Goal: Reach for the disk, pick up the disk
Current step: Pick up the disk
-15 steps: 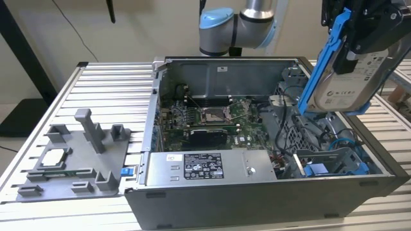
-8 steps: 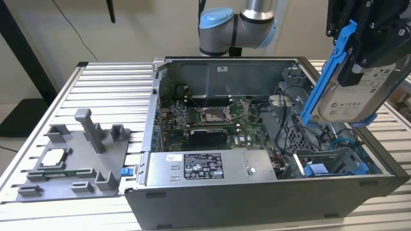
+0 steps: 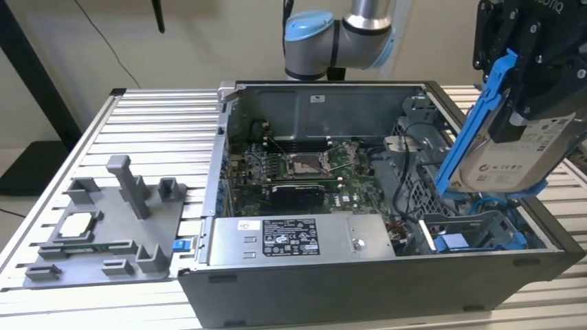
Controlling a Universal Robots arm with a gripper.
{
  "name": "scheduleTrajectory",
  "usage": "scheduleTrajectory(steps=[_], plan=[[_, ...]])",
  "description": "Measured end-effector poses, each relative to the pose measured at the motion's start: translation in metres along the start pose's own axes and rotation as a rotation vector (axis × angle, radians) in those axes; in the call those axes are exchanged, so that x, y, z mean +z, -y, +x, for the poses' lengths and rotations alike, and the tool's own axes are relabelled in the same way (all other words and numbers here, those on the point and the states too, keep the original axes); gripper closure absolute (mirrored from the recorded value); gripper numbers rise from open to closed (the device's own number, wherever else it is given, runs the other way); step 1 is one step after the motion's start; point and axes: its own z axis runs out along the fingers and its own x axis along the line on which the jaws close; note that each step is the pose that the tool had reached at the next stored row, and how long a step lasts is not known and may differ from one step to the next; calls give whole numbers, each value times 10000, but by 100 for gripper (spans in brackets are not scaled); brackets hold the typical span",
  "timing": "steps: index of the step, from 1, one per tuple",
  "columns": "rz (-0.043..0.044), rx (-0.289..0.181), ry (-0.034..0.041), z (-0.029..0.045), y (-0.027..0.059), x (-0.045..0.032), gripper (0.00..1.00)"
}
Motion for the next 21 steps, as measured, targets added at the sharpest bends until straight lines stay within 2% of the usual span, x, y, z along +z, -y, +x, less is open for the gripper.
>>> scheduleTrajectory(steps=[5,16,21], plan=[[27,234,-38,53,-6,49,100],[50,990,-170,86,-16,132,100],[52,1029,-179,87,-13,134,100]])
